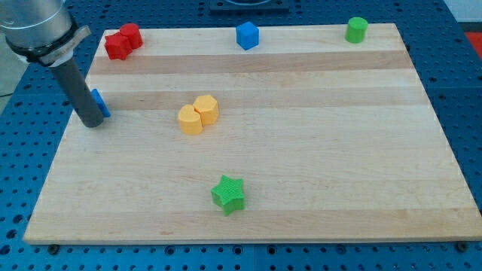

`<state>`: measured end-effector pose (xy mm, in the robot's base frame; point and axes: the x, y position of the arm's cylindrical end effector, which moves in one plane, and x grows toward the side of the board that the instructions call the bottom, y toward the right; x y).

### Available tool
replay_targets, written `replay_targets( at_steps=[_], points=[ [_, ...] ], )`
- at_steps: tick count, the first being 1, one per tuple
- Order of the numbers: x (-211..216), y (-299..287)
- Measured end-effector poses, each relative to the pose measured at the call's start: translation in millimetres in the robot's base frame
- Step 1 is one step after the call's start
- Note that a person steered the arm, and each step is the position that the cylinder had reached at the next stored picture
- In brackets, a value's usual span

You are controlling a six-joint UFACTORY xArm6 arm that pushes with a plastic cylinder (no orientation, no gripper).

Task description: Move the red star right to the blue cube

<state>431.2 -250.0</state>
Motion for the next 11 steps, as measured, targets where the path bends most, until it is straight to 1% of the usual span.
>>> replay_targets(
  at_steps=[1,2,3,5,6,7,10,11],
  points=[
    [0,36],
    [0,89],
    [-8,120],
    [-9,185],
    [-31,188],
    [-39,211],
    [-39,366],
    [-62,368]
  ],
)
